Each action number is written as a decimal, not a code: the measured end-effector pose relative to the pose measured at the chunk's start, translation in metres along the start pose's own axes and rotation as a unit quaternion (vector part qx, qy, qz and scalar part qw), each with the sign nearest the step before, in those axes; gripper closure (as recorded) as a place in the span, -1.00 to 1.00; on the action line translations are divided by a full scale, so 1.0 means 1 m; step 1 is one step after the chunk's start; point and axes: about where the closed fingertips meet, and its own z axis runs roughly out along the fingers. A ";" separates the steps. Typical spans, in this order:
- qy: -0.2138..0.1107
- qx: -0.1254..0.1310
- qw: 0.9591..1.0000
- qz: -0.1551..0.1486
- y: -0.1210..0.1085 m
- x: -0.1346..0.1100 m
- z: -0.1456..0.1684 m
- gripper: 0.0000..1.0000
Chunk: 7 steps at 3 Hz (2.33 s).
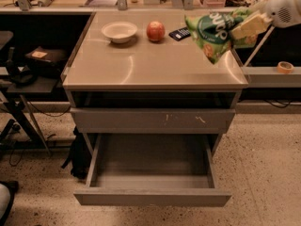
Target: Place green rice chip bag into middle drawer
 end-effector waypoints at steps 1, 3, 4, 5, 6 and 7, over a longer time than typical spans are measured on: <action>-0.087 0.050 0.995 0.006 0.040 -0.075 -0.091 1.00; -0.158 0.064 0.985 -0.001 0.100 -0.145 -0.148 1.00; -0.138 0.058 0.989 -0.003 0.119 -0.122 -0.132 1.00; -0.076 0.080 0.994 0.004 0.117 -0.038 -0.089 1.00; -0.009 0.114 0.993 0.008 0.103 0.042 -0.042 1.00; 0.010 0.130 0.991 -0.007 0.097 0.056 -0.041 1.00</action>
Offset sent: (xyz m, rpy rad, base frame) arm -0.0606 0.0267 0.0832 0.0872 -0.1484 -0.0298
